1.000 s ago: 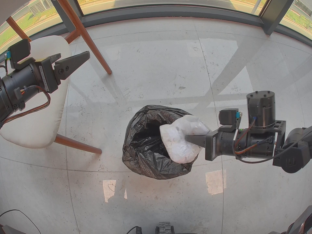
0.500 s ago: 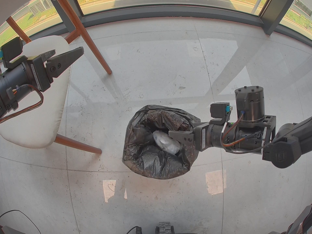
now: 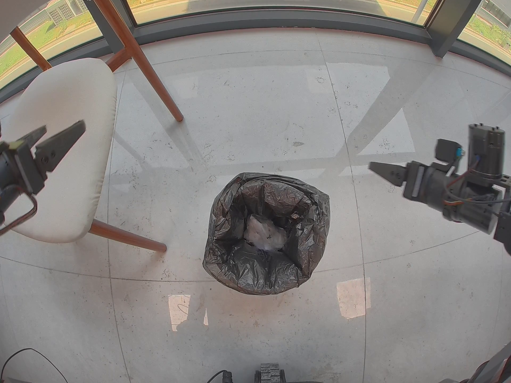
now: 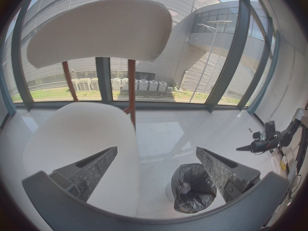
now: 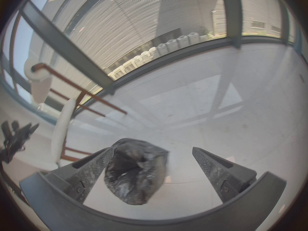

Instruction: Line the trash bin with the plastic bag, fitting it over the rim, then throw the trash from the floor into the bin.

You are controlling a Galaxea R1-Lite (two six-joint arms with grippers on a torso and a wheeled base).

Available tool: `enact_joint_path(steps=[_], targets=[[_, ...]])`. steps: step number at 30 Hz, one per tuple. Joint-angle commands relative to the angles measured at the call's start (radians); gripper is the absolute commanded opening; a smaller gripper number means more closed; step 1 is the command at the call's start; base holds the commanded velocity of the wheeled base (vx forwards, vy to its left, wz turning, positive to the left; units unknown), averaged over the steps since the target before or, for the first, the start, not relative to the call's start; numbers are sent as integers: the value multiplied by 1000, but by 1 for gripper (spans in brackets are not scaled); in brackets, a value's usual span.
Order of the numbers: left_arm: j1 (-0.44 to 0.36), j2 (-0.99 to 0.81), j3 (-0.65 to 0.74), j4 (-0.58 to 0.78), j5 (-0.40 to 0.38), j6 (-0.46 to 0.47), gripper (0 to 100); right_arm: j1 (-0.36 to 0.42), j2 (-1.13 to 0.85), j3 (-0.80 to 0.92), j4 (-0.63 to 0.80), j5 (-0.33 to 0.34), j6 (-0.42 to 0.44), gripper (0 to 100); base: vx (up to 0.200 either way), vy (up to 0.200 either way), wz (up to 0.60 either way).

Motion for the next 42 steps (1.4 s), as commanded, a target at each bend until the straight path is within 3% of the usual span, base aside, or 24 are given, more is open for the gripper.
enact_joint_path(steps=[1, 3, 4, 8, 12, 13, 15, 16, 17, 19, 20, 21, 23, 29, 33, 39, 42], targets=[[99, -262, 236, 9, 42, -41, 100, -263, -325, 203, 50, -27, 15, 100, 0, 0, 0], [103, -297, 271, 15, 44, -41, 100, -288, -380, 241, 58, -22, 14, 100, 0, 0, 0], [103, -376, 356, 24, 47, -42, 100, -331, -512, 336, 70, -14, 14, 100, 0, 0, 0], [103, -515, 507, 38, 42, -39, 100, -393, -734, 533, 67, -8, 8, 100, 0, 0, 0], [102, -638, 593, 129, 39, -38, 100, -404, -908, 674, 70, -14, -15, 100, 0, 0, 0], [102, -712, 619, 208, 37, -38, 100, -403, -998, 761, 69, -10, -60, 100, 0, 0, 0], [100, -742, 627, 241, 37, -38, 100, -403, -1033, 793, 69, -7, -87, 100, 0, 0, 0], [102, -879, 647, 377, 34, -33, 100, -407, -1193, 807, 198, 15, -158, 100, 0, 0, 0], [102, -954, 650, 454, 31, -32, 100, -415, -1270, 807, 285, 27, -167, 100, 0, 0, 0], [103, -1005, 672, 537, 33, -19, 100, -423, -1418, 796, 431, 36, -204, 100, 0, 0, 0], [103, -988, 679, 514, 39, -26, 100, -423, -1524, 783, 485, 42, -261, 100, 0, 0, 0], [103, -986, 679, 509, 39, -26, 100, -421, -1532, 781, 489, 42, -267, 100, 0, 0, 0], [103, -982, 705, 432, 48, -29, 100, -392, -1546, 806, 477, 21, -391, 100, 0, 0, 0], [103, -983, 708, 429, 54, -35, 100, -392, -1547, 807, 468, 2, -363, 100, 0, 0, 0], [105, -983, 711, 425, 142, -55, 100, -390, -1547, 807, 466, 5, -362, 100, 0, 0, 0], [106, -983, 708, 432, 159, -16, 100, -390, -1547, 807, 466, 2, -362, 100, 0, 0, 0], [169, -994, 710, 431, 182, -39, 100, -390, -1547, 807, 466, 2, -360, 100, 0, 0, 0]])
